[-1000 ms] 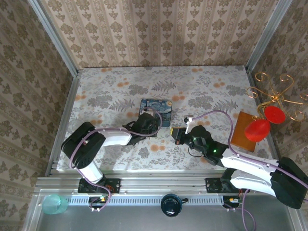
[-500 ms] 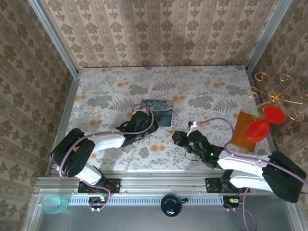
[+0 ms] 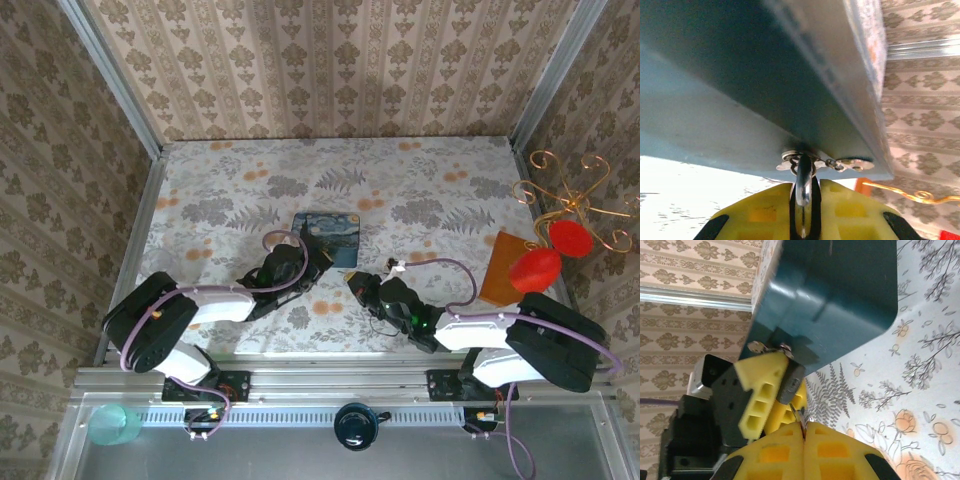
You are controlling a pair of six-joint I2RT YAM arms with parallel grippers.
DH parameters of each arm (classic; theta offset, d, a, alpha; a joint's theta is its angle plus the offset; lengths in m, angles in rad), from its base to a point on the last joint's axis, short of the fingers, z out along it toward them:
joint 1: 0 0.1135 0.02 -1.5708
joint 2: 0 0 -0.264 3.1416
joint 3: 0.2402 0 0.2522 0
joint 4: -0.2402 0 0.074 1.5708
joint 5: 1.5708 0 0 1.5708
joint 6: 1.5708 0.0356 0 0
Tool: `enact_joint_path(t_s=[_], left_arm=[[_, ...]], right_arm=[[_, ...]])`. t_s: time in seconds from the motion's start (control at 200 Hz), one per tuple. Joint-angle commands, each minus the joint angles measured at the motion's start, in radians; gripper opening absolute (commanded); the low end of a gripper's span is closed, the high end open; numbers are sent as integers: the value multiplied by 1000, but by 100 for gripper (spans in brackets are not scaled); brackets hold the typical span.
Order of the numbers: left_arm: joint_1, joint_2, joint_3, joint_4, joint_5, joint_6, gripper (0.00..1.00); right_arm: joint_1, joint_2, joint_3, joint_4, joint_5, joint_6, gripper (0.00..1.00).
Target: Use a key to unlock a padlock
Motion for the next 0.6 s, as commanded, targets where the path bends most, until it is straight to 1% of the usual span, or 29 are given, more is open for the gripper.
enact_joint_path(t_s=[0.0, 0.12, 0.42, 0.595], left_arm=[[-13, -34, -16, 130, -32, -89, 0], [-21, -23, -31, 189, -48, -122, 0], [-38, 4, -24, 234, -43, -147, 0], [-47, 3, -34, 242, -48, -153, 0]], right_arm=[[12, 6, 3, 73, 66, 50, 0], [14, 16, -17, 89, 78, 97, 0], [6, 25, -11, 118, 72, 122, 0], [-12, 45, -13, 171, 55, 146, 0]])
